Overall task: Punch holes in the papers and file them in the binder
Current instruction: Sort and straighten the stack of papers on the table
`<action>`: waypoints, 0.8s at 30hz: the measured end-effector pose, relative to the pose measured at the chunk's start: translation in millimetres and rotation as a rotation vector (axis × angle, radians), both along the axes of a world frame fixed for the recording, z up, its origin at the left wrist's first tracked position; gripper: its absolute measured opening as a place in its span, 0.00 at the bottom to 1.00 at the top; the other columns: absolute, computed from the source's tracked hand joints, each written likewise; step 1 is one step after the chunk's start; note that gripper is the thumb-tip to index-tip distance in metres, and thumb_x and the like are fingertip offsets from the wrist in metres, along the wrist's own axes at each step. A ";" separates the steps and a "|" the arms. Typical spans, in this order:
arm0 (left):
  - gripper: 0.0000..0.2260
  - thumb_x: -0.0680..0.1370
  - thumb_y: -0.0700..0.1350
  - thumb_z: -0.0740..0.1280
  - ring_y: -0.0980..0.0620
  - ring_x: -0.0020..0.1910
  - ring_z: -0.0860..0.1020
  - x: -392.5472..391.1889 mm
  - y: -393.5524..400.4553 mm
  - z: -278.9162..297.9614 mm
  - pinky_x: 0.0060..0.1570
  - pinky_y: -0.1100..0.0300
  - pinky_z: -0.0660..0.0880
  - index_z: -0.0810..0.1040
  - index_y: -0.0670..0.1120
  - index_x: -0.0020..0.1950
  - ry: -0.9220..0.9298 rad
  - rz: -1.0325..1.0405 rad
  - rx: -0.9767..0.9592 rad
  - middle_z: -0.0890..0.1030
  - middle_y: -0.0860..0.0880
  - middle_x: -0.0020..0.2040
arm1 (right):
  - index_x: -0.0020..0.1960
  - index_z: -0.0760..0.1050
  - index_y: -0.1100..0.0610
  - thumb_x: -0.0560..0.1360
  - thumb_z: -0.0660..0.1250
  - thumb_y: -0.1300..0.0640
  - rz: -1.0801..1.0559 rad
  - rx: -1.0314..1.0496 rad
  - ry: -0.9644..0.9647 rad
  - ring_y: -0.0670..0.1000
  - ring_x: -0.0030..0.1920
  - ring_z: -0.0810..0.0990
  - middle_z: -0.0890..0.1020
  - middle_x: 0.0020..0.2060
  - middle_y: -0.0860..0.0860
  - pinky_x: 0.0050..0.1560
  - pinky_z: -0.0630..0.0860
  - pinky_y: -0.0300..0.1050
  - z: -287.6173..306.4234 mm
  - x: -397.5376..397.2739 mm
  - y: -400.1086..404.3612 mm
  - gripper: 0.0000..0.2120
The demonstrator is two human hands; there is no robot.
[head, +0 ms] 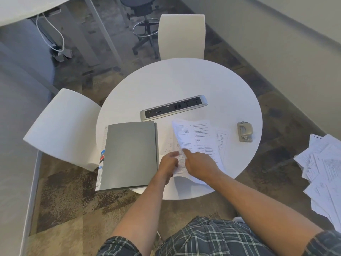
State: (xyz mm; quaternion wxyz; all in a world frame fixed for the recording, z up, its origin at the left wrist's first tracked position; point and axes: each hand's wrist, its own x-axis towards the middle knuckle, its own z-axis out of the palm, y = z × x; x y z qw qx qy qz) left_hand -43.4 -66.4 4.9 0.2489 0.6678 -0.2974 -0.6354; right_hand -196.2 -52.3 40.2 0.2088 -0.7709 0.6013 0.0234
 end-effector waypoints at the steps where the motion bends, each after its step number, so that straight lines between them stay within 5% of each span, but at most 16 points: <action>1: 0.20 0.75 0.41 0.63 0.45 0.48 0.83 -0.8 -0.4 1.8 0.40 0.57 0.77 0.82 0.49 0.65 0.046 0.044 0.031 0.83 0.46 0.56 | 0.80 0.60 0.54 0.84 0.54 0.54 0.025 0.008 -0.008 0.59 0.52 0.84 0.84 0.55 0.56 0.51 0.80 0.53 -1.1 4.0 0.5 0.24; 5: 0.18 0.80 0.60 0.67 0.46 0.50 0.86 2.2 2.0 3.6 0.53 0.51 0.81 0.86 0.47 0.57 0.070 0.102 -0.021 0.88 0.44 0.53 | 0.78 0.65 0.51 0.83 0.56 0.42 0.079 0.085 -0.193 0.55 0.56 0.84 0.84 0.59 0.53 0.58 0.79 0.52 -6.5 6.8 2.5 0.26; 8: 0.06 0.78 0.41 0.72 0.42 0.52 0.86 10.6 4.9 0.9 0.53 0.50 0.82 0.85 0.44 0.55 -0.014 0.098 -0.114 0.87 0.40 0.55 | 0.75 0.72 0.48 0.81 0.55 0.33 0.013 0.176 -0.418 0.46 0.44 0.85 0.86 0.56 0.48 0.59 0.78 0.49 -2.0 -3.9 2.1 0.29; 10: 0.10 0.78 0.32 0.68 0.40 0.51 0.85 16.8 6.3 -1.6 0.53 0.48 0.83 0.84 0.43 0.55 -0.018 0.112 -0.120 0.86 0.39 0.57 | 0.70 0.77 0.48 0.82 0.57 0.34 -0.163 0.190 -0.610 0.46 0.38 0.86 0.87 0.54 0.48 0.54 0.80 0.47 -0.6 -17.2 0.6 0.25; 14: 0.06 0.79 0.31 0.68 0.47 0.40 0.86 27.6 6.4 11.0 0.37 0.57 0.83 0.81 0.39 0.53 0.066 0.167 -0.093 0.86 0.41 0.49 | 0.70 0.75 0.50 0.81 0.64 0.41 -0.613 0.003 -0.648 0.48 0.55 0.83 0.81 0.62 0.47 0.59 0.79 0.50 -11.4 -49.9 -8.7 0.21; 16: 0.07 0.79 0.30 0.68 0.49 0.38 0.87 34.1 4.5 13.9 0.35 0.58 0.83 0.81 0.38 0.54 0.143 0.163 -0.101 0.85 0.39 0.53 | 0.75 0.69 0.52 0.78 0.66 0.37 -0.784 0.107 -0.659 0.54 0.64 0.79 0.77 0.69 0.50 0.63 0.75 0.54 -20.6 -66.9 -17.2 0.31; 19: 0.12 0.78 0.29 0.68 0.46 0.44 0.88 38.1 5.4 17.5 0.41 0.55 0.84 0.79 0.35 0.61 0.257 0.102 -0.108 0.88 0.42 0.51 | 0.74 0.71 0.53 0.75 0.68 0.33 -0.938 0.406 -0.947 0.56 0.61 0.82 0.82 0.64 0.50 0.62 0.77 0.57 -27.6 -81.6 -23.2 0.35; 22: 0.27 0.70 0.33 0.75 0.36 0.59 0.84 39.2 4.4 16.0 0.58 0.40 0.81 0.76 0.40 0.68 0.295 0.001 -0.106 0.85 0.39 0.60 | 0.69 0.77 0.51 0.81 0.67 0.46 -0.887 0.464 -1.257 0.56 0.57 0.85 0.87 0.57 0.51 0.62 0.79 0.61 -18.8 -86.8 -20.0 0.19; 24: 0.33 0.66 0.34 0.75 0.36 0.61 0.82 38.0 2.7 16.5 0.62 0.38 0.78 0.72 0.46 0.70 0.251 -0.048 -0.138 0.84 0.40 0.62 | 0.69 0.77 0.54 0.81 0.69 0.55 -0.869 0.449 -1.349 0.59 0.57 0.85 0.87 0.57 0.54 0.62 0.79 0.65 -16.3 -89.0 -19.9 0.17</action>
